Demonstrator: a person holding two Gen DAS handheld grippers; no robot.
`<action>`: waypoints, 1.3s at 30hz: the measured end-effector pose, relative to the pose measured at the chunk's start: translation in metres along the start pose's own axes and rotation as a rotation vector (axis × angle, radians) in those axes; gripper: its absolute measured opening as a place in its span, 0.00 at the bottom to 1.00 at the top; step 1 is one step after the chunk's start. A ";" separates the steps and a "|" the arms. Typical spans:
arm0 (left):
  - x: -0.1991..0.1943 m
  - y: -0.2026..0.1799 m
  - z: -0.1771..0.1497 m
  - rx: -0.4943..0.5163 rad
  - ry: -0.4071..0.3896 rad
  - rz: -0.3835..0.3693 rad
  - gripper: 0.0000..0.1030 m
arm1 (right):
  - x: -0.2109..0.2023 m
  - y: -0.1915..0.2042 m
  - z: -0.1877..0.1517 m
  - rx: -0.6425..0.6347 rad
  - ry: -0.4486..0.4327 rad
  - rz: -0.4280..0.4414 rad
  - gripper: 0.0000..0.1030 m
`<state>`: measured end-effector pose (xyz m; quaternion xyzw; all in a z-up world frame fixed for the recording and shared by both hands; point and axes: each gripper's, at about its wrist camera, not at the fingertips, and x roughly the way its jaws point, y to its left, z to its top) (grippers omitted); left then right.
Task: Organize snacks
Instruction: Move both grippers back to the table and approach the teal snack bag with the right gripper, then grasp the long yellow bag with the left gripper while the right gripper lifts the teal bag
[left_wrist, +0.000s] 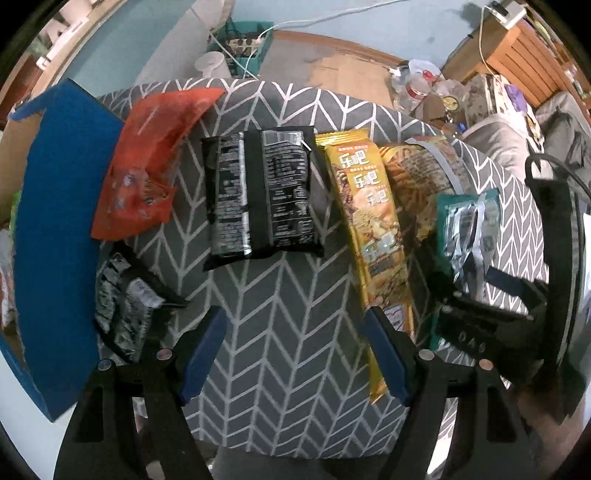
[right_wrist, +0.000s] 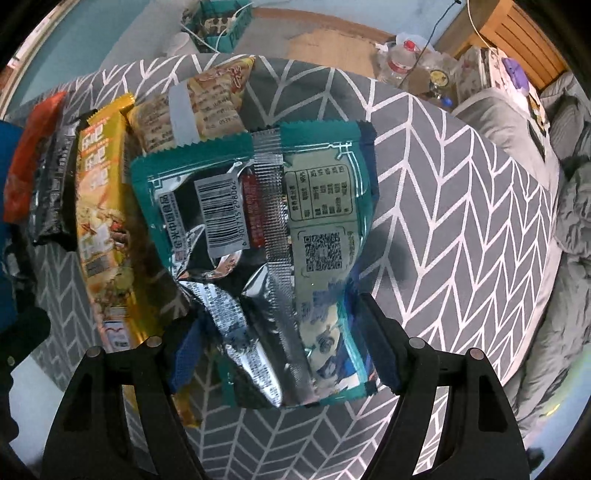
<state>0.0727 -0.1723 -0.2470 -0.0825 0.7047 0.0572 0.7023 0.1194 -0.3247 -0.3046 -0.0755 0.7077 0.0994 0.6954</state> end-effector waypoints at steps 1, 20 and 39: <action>0.003 -0.005 0.002 -0.006 -0.002 -0.002 0.81 | -0.001 0.001 0.000 -0.013 -0.004 0.003 0.73; 0.050 -0.072 0.035 0.028 -0.016 0.110 0.74 | -0.007 -0.043 -0.056 0.007 0.006 0.053 0.59; 0.054 -0.044 -0.002 0.161 0.046 -0.008 0.31 | -0.025 -0.048 -0.052 0.024 -0.016 0.092 0.59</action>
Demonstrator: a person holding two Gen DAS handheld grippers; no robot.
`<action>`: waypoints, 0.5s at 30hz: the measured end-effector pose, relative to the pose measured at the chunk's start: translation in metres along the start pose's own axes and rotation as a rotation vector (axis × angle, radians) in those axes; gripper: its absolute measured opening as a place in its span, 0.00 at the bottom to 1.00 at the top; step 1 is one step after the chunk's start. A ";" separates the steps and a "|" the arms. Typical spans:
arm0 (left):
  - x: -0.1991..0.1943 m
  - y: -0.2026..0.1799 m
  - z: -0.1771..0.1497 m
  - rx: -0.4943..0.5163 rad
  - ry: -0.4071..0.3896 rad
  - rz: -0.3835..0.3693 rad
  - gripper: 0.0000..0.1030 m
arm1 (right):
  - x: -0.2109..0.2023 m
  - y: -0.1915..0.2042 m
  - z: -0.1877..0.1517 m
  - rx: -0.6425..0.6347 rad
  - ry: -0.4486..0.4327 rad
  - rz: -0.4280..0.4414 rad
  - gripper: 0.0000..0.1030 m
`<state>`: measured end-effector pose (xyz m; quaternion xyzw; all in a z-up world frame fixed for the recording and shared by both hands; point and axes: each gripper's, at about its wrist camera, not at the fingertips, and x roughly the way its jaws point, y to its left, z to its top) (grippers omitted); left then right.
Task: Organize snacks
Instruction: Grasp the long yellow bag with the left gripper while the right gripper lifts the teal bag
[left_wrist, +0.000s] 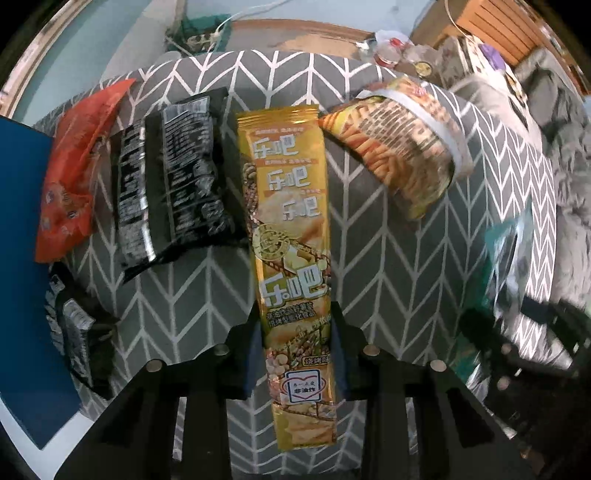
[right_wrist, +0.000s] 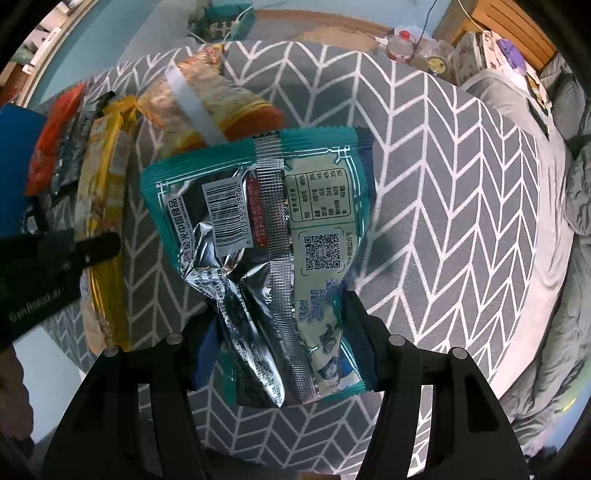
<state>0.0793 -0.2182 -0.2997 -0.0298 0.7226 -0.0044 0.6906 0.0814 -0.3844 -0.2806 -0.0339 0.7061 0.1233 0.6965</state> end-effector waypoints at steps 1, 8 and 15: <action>-0.001 0.003 -0.004 0.008 -0.002 0.005 0.31 | 0.000 -0.001 -0.002 -0.001 -0.002 0.002 0.59; -0.026 0.022 -0.037 0.042 -0.045 0.012 0.31 | -0.012 0.009 -0.006 -0.008 -0.020 0.022 0.59; -0.058 0.038 -0.063 0.085 -0.087 -0.009 0.31 | -0.034 0.031 -0.004 -0.032 -0.040 0.026 0.59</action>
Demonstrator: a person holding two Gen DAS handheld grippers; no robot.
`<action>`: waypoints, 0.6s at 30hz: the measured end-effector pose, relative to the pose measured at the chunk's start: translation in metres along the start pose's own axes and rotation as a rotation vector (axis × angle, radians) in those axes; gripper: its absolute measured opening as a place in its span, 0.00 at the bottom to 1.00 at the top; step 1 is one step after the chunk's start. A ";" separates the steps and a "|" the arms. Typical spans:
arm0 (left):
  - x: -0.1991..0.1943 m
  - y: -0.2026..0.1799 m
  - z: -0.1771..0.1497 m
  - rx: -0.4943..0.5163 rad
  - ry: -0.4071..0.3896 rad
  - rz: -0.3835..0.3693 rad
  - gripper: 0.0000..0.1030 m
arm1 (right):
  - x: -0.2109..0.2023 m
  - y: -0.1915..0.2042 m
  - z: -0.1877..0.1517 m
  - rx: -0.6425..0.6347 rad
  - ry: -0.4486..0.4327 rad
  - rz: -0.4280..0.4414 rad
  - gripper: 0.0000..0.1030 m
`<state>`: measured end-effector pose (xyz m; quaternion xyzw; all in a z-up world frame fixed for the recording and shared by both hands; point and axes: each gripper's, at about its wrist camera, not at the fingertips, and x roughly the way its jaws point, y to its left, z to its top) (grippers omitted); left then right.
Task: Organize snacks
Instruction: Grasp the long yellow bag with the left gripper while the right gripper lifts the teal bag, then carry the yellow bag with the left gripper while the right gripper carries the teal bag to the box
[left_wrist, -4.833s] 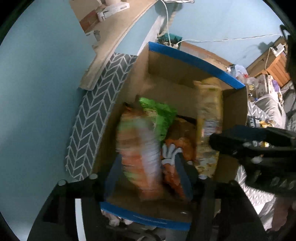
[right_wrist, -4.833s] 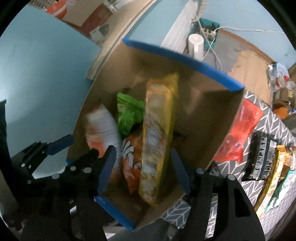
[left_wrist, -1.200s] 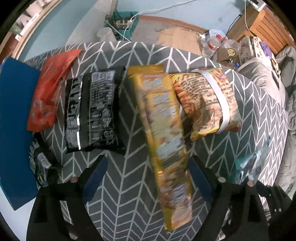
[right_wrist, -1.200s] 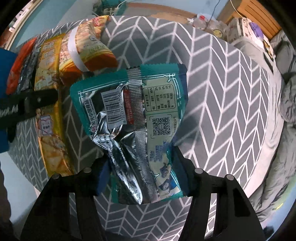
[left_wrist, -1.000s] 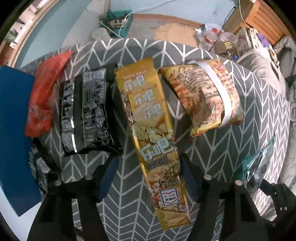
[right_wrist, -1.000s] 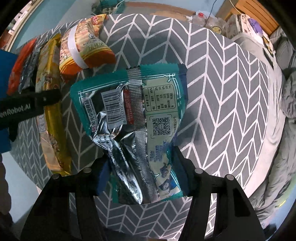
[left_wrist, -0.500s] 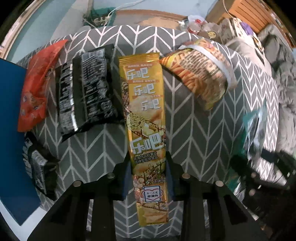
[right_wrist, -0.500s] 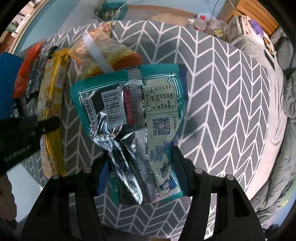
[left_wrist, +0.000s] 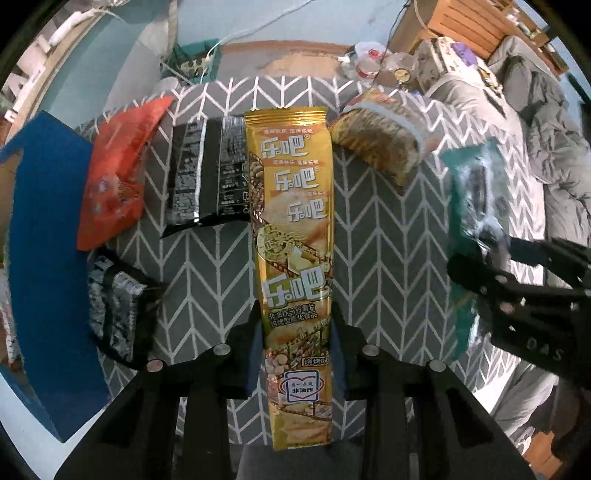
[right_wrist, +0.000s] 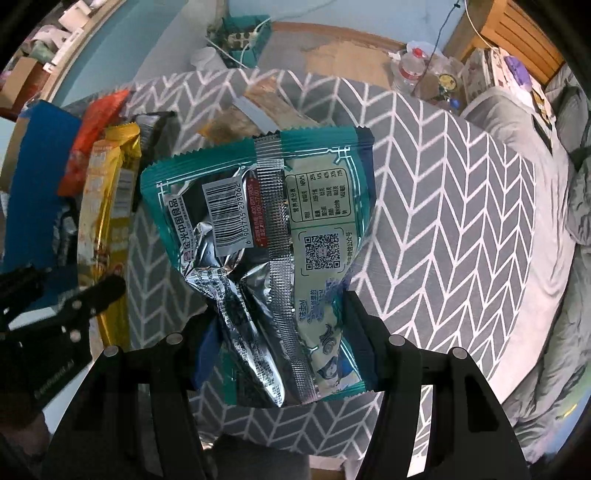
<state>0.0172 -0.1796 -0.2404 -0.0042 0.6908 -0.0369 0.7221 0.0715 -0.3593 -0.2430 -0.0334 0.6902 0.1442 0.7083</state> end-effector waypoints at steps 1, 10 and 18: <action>-0.007 0.002 -0.003 0.003 -0.008 0.001 0.31 | -0.004 0.004 0.000 -0.005 -0.004 0.002 0.59; -0.052 0.029 0.000 -0.022 -0.062 0.031 0.31 | -0.036 0.035 0.008 -0.031 -0.043 0.009 0.59; -0.081 0.068 -0.010 -0.059 -0.105 0.044 0.31 | -0.060 0.068 0.022 -0.068 -0.074 0.037 0.59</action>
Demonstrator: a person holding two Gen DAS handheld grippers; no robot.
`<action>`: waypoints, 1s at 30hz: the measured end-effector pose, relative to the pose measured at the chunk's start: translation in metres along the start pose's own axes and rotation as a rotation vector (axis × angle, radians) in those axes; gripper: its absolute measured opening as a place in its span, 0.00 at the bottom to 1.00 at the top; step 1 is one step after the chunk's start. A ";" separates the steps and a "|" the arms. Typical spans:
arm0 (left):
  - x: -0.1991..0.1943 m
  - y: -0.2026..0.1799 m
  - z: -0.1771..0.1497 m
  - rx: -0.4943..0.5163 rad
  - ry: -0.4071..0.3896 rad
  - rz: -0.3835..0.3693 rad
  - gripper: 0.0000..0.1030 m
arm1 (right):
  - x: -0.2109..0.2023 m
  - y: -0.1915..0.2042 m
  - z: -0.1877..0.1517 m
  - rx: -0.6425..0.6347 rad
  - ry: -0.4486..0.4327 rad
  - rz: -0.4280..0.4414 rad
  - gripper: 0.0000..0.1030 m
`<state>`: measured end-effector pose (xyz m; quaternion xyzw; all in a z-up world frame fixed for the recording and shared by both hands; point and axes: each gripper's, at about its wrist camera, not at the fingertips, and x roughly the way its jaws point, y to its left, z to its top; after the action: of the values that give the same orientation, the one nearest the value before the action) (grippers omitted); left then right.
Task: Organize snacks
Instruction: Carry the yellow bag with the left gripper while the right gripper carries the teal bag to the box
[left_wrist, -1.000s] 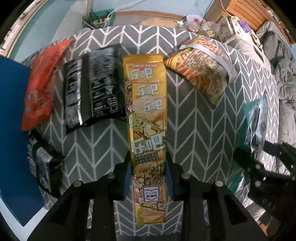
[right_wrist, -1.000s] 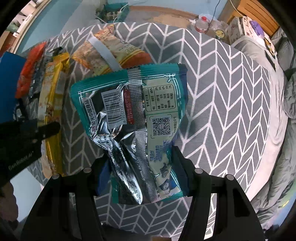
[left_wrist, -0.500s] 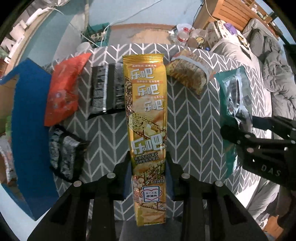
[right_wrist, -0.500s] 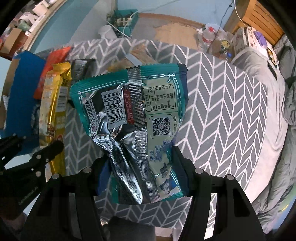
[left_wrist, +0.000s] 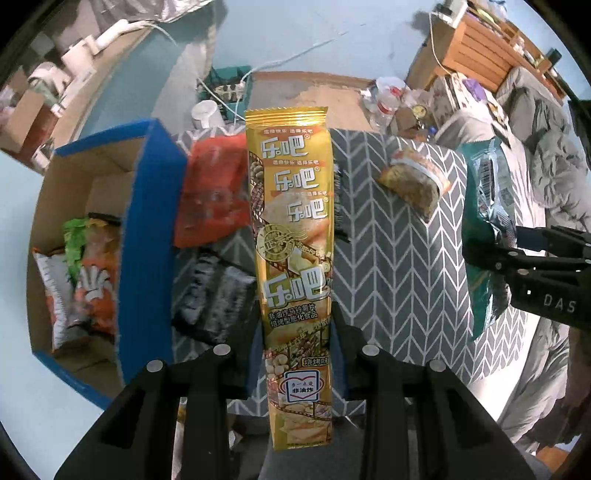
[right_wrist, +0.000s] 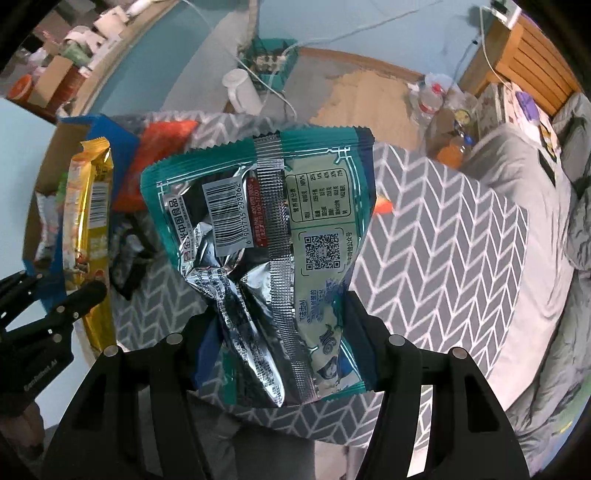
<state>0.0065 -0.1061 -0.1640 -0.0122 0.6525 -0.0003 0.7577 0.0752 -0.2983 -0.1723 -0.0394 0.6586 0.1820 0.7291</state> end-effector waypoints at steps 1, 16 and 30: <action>-0.001 0.002 0.001 -0.007 -0.003 0.002 0.31 | -0.002 0.006 0.003 -0.008 -0.005 0.004 0.59; -0.039 0.094 -0.010 -0.119 -0.032 0.030 0.31 | -0.008 0.104 0.043 -0.118 -0.038 0.099 0.59; -0.069 0.185 -0.010 -0.275 -0.088 0.010 0.31 | 0.006 0.199 0.071 -0.233 -0.040 0.167 0.59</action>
<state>-0.0165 0.0795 -0.1005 -0.1127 0.6125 0.0933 0.7769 0.0792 -0.0909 -0.1328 -0.0654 0.6194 0.3181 0.7148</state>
